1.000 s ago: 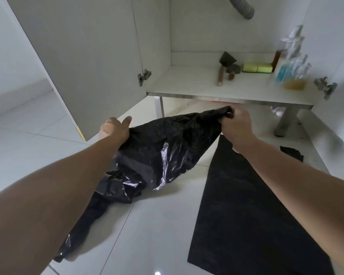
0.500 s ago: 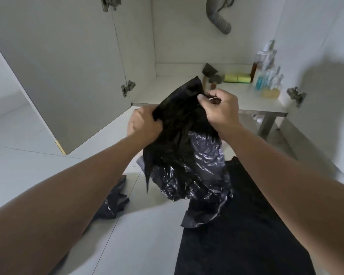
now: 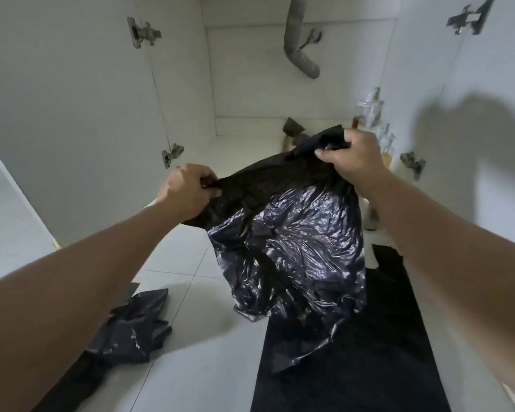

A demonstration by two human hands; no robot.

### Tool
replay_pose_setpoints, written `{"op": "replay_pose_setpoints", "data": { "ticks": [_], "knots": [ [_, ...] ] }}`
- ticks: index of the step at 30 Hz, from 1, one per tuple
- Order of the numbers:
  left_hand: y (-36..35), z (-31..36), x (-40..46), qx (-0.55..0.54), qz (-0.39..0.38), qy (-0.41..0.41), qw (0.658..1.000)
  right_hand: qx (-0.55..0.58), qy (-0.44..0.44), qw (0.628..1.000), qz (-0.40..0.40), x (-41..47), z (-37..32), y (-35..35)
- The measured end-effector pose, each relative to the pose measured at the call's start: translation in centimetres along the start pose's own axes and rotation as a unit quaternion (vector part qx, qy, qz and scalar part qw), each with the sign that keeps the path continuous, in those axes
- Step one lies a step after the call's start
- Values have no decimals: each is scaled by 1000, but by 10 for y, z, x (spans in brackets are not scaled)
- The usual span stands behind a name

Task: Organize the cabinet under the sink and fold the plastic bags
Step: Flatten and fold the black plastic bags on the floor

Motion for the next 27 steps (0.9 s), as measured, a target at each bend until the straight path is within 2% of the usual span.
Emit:
{"op": "replay_pose_setpoints", "data": {
  "ticks": [2,4,5,7,9,12,15,20,23,27],
  "knots": [
    [-8,2,15,55,-27,5,998,-102,-22,995,8,18,10,25],
    [-17,14,29,104,-48,-8,993,-238,-80,968,21,36,23,51],
    [-20,25,36,124,-57,-19,991,-271,-114,955,39,45,28,64],
    [-23,52,54,125,-59,-41,989,-270,-156,947,81,65,28,88],
    [-20,81,76,90,-20,-53,994,-195,-176,956,132,85,23,110],
    [-1,120,96,17,111,-54,992,-204,-104,945,234,104,1,147],
    [21,151,92,-70,228,-109,965,-178,7,933,313,88,-22,177],
    [3,158,44,-175,287,-207,919,-196,160,892,374,36,0,210],
    [-36,139,-5,-211,234,-242,918,-206,179,884,380,-7,46,213],
    [-104,97,-74,-180,99,-266,942,-224,153,910,312,-91,105,191]
  ]
}}
Point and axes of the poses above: each hand's wrist, its own x-axis towards the middle knuckle, its own y-axis out of the back of the hand, z = x × y, the point moved 3 cm from there along x, towards the middle knuckle, and after that the axes turned 5 degrees about x, right-handed, at the moved point
